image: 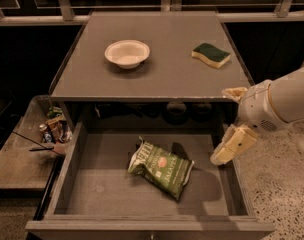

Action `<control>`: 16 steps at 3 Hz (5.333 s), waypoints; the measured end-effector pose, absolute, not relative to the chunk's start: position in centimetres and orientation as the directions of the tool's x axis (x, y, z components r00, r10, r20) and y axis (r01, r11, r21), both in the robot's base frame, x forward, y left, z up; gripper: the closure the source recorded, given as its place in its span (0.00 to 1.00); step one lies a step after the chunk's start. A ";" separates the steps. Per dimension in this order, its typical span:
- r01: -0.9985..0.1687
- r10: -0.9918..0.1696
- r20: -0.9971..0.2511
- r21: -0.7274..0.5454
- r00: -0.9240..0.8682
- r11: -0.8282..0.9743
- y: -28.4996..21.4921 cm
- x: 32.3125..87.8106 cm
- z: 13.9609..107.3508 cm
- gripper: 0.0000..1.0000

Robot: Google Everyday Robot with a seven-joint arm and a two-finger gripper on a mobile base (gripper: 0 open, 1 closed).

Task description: Pick green jalapeno chip bag from top drawer and place on counter

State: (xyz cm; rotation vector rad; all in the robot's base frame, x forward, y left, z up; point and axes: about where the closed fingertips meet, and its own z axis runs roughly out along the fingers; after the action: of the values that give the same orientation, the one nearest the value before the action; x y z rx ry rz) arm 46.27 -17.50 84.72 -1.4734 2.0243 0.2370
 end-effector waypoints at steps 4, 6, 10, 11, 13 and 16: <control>-0.942 -0.745 -0.614 -0.006 -0.262 0.336 -10.5 46.5 72.7 0.00; -0.911 -0.708 -0.615 0.043 -0.349 0.411 -8.0 46.2 66.4 0.00; -0.820 -0.633 -0.676 -0.074 -0.377 0.567 -5.5 48.8 60.5 0.00; -0.819 -0.632 -0.678 -0.077 -0.375 0.569 -5.4 48.9 60.5 0.18; -0.819 -0.632 -0.678 -0.077 -0.375 0.569 -5.4 48.9 60.5 0.64; -0.835 -0.639 -0.681 -0.072 -0.359 0.546 -5.6 48.7 62.4 1.00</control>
Offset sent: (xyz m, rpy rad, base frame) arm 0.0114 0.0537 -0.0704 0.0773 0.1221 0.0415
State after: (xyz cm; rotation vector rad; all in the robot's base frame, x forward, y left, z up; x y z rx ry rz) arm 48.68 -5.63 62.37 -1.1824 2.1140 0.3772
